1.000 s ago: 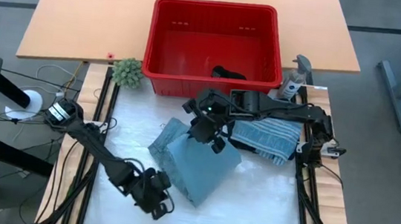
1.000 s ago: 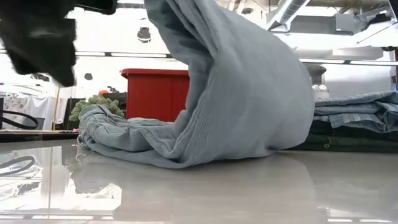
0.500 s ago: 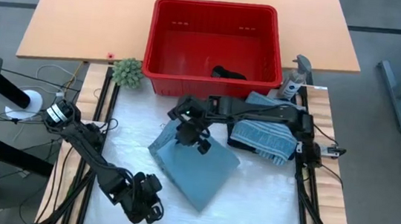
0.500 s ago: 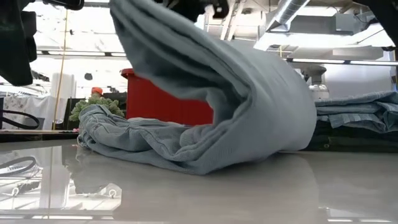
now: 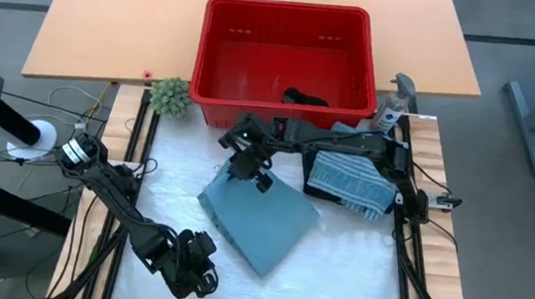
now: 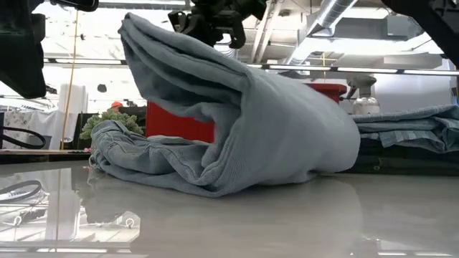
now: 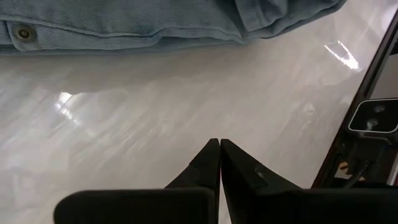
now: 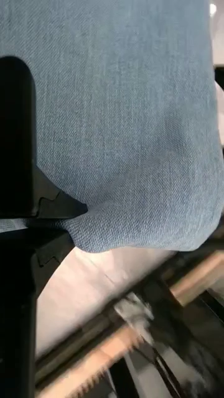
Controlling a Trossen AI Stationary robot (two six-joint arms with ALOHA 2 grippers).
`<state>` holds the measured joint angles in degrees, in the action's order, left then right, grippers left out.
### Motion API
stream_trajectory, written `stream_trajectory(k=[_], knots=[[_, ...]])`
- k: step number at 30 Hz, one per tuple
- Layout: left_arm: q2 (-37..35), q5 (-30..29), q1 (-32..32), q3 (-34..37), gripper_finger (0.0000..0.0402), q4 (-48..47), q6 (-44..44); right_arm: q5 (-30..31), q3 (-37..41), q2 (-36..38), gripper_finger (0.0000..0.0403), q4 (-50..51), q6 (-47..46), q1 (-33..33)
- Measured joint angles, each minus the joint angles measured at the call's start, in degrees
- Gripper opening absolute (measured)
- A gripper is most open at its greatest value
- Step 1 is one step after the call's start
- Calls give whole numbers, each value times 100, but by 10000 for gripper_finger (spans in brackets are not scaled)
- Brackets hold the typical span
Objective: Fold Laundry from Bin
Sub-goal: Fold the blue pants
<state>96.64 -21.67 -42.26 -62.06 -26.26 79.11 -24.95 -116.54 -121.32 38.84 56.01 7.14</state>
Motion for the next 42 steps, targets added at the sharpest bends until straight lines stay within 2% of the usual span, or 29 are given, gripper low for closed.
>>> stream_trajectory(k=[8,21,25,31,35,37,40,42], knots=[[0,-2,0,0,0,0,11,-78,-1,4,37,-282,-44,15],[0,-28,4,0,0,0,15,-63,-3,8,139,-671,-384,23],[0,-128,43,0,0,2,83,-22,-3,50,165,-619,-1042,48],[-202,-920,473,2,0,-39,-166,23,-284,1011,175,374,-1410,-26],[-895,-1477,1037,4,0,66,-1009,506,-597,1904,175,998,-1893,-135],[-1375,-1930,1327,4,0,116,-1476,527,-609,2353,173,1319,-2388,-144],[-2015,-2410,1797,0,0,222,-2071,302,-609,2976,162,1875,-2945,-146],[-2349,-2189,2183,2,0,361,-2448,-262,-609,3338,152,2290,-3334,-172]])
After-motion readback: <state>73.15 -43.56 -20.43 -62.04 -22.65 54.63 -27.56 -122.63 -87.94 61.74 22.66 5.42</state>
